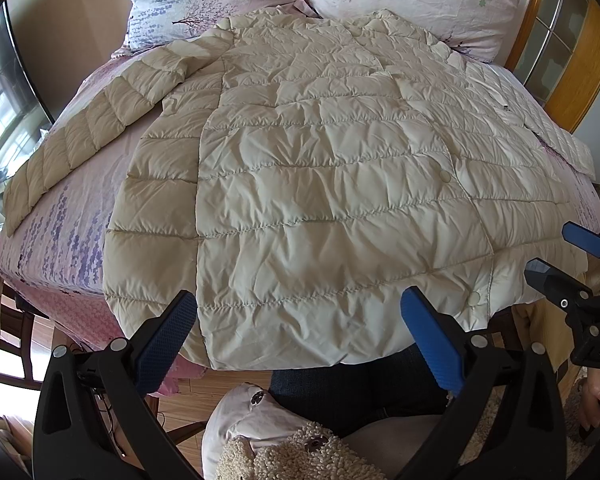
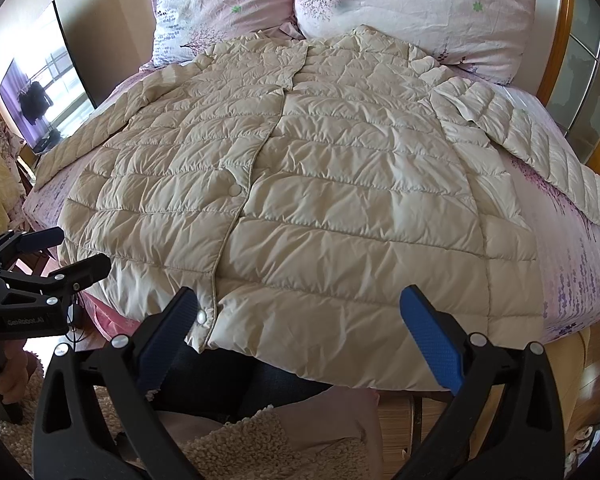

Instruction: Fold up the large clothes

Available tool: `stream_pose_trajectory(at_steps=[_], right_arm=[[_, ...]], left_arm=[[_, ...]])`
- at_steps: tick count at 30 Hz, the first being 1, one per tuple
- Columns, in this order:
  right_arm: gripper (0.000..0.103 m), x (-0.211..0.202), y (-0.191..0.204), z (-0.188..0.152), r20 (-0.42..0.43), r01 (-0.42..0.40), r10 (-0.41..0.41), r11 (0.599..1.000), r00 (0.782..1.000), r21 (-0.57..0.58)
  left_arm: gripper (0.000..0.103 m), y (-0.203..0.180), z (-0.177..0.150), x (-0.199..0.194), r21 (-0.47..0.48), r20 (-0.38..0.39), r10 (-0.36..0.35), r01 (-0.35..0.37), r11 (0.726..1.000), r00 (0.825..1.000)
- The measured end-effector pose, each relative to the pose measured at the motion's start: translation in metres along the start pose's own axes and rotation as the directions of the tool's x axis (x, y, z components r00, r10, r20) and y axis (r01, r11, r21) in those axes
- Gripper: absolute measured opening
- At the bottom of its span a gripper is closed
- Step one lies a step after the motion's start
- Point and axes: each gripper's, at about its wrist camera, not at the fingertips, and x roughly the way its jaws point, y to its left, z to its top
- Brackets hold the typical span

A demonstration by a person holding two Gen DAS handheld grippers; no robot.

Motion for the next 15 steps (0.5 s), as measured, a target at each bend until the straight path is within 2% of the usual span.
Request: stream_pose_trajectory(at_steps=[15], right_arm=[[0.101, 0.0005, -0.0024, -0.0002, 0.000, -0.007, 0.007, 1.000, 1.000, 0.011]], left_arm=[[0.102, 0.0000, 0.0000, 0.0000, 0.000, 0.000, 0.000, 0.000, 1.000, 1.000]])
